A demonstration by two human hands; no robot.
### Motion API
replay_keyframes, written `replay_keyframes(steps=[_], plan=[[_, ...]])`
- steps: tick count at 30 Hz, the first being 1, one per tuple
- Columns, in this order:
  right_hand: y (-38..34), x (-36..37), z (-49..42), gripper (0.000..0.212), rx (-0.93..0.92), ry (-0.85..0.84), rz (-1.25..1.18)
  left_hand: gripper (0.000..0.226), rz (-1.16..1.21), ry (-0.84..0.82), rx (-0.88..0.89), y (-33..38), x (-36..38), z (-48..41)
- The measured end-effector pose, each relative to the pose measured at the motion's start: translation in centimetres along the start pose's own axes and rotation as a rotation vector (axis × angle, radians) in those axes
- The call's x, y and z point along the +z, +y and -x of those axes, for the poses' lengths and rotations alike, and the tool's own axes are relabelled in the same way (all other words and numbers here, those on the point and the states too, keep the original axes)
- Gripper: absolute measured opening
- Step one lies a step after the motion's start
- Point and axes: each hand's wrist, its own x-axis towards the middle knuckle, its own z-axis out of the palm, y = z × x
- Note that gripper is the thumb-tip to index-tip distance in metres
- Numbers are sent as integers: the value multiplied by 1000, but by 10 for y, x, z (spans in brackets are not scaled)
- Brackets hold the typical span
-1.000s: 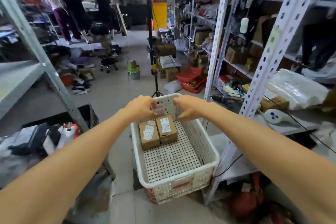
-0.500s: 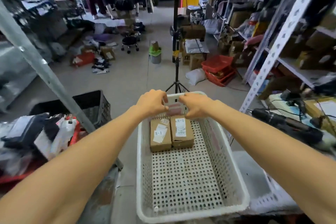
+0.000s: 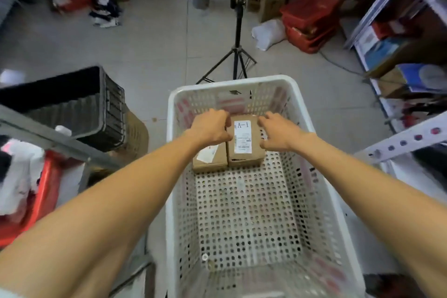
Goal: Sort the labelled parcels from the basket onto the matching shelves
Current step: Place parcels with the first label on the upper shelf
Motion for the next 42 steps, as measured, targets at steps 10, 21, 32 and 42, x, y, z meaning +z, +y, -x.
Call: replay_keyframes(steps=[10, 21, 32, 42], plan=[[59, 99, -98, 72, 215, -24, -135, 53, -172, -162, 65, -32, 99, -148], [68, 215, -163, 137, 464, -122, -685, 94, 137, -116, -270, -59, 190, -210], [70, 252, -107, 116, 776, -39, -838, 94, 405, -120, -246, -46, 230, -193], [80, 268, -77, 121, 680, 162, -1317, 128, 829, -302, -114, -49, 276, -171]])
